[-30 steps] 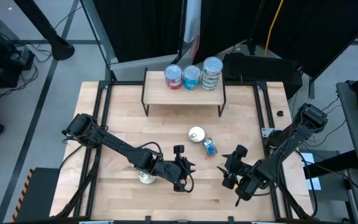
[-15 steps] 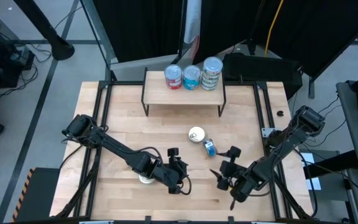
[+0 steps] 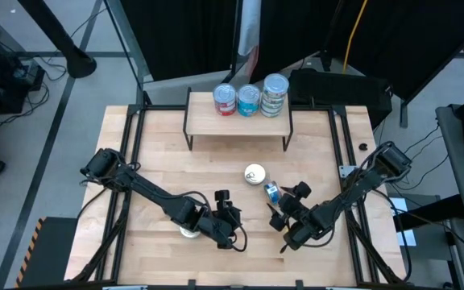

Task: Stack canned seafood by type on shelf
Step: Put the blue pink tuna can on the shelf

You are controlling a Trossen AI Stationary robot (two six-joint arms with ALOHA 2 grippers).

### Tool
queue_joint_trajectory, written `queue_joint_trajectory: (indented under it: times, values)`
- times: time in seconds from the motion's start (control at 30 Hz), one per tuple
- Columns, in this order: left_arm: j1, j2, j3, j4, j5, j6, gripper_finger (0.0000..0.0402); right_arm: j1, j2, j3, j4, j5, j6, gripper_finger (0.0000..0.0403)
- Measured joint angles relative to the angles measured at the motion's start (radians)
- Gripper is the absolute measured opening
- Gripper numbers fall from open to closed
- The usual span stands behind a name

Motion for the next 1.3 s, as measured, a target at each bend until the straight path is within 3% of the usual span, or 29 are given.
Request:
queue_joint_trajectory:
  times: [0.37,0.7,0.83,1.3]
  values:
    - [0.000,0.000,0.000,0.001,-0.003,0.000,0.0208,-0.035,0.078,0.000,-0.032,-0.071,0.032,0.0358]
    - [0.001,0.000,0.000,0.002,-0.004,0.000,0.0208,-0.043,0.081,0.000,-0.035,-0.045,0.022,0.0255]
    - [0.001,0.000,0.000,0.002,-0.004,0.000,0.0208,-0.052,0.081,0.000,-0.033,-0.053,0.008,0.0237]
    - [0.001,0.000,0.000,0.028,-0.004,0.006,0.0208,-0.046,0.081,0.000,0.007,-0.079,-0.054,0.0334]
